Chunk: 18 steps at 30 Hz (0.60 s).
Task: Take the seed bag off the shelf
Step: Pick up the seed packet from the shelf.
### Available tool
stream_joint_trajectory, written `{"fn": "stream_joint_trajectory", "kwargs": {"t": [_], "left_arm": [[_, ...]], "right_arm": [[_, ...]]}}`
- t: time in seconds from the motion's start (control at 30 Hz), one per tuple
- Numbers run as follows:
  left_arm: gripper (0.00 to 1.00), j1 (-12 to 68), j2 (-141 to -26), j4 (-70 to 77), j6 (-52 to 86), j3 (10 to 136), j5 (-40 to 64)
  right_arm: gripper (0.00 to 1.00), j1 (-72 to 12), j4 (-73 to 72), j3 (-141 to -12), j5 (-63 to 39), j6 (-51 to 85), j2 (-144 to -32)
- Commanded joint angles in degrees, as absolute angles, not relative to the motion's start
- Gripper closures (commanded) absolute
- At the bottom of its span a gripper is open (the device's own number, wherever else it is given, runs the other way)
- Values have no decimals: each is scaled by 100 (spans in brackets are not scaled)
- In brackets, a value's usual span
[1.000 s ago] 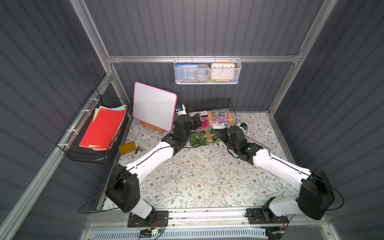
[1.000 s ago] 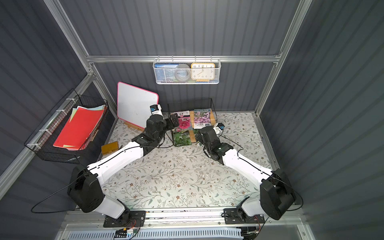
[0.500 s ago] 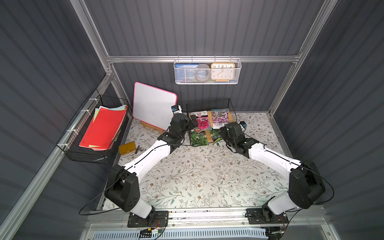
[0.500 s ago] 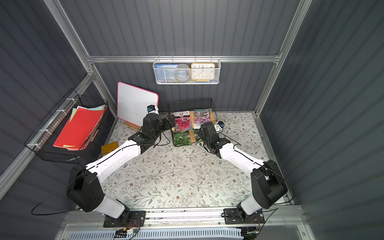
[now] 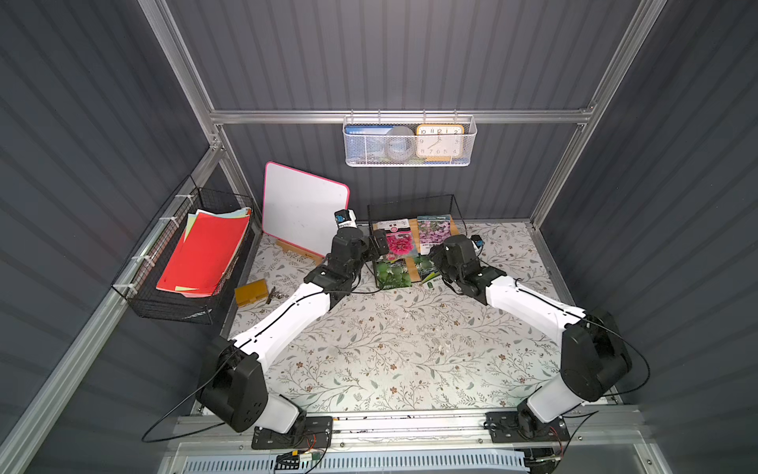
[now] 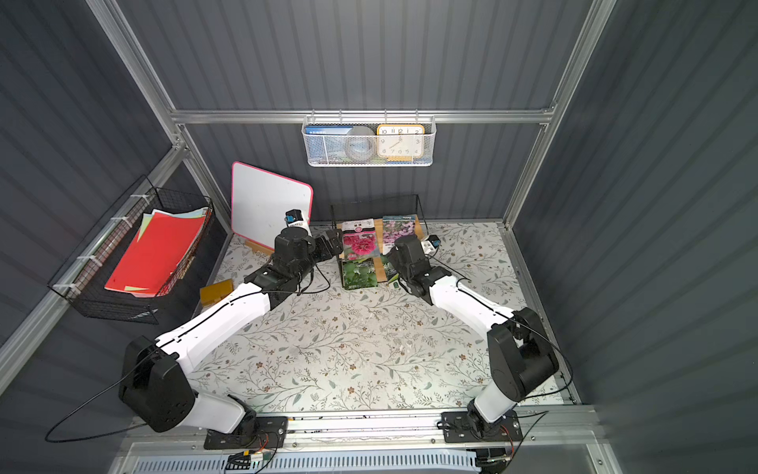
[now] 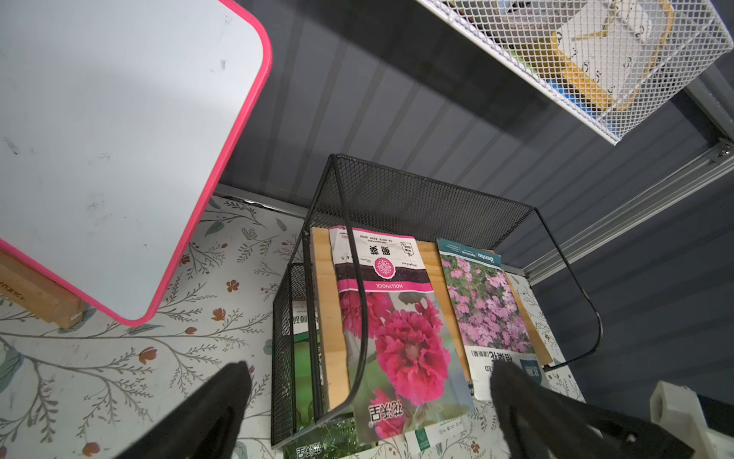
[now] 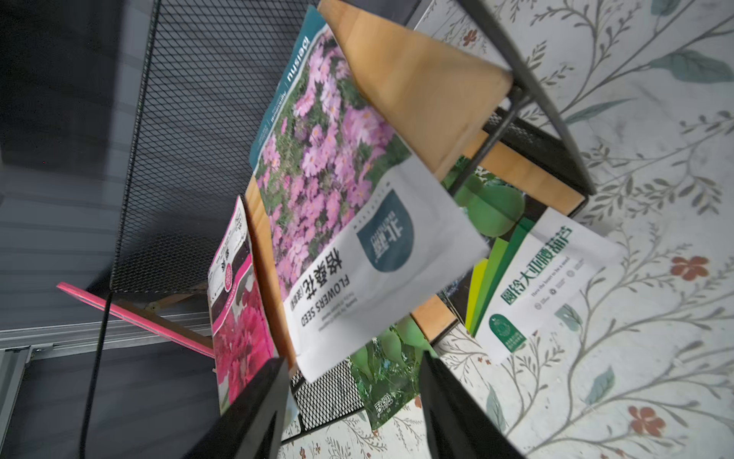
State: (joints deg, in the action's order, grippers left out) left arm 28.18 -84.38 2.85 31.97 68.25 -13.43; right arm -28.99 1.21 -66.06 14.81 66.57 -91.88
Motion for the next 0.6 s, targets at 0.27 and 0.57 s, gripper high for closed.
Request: {"fn": "stream_joint_trajectory", "kwargs": {"t": [0.27, 0.57], "left_arm": [[0, 2821, -8384, 384, 3078, 6756, -1200], [0, 2820, -8603, 431, 3072, 6795, -1195]], "right_arm": [[60, -2656, 97, -6713, 1616, 6594, -9329], [69, -2562, 1, -6707, 1619, 6528, -9343]]}}
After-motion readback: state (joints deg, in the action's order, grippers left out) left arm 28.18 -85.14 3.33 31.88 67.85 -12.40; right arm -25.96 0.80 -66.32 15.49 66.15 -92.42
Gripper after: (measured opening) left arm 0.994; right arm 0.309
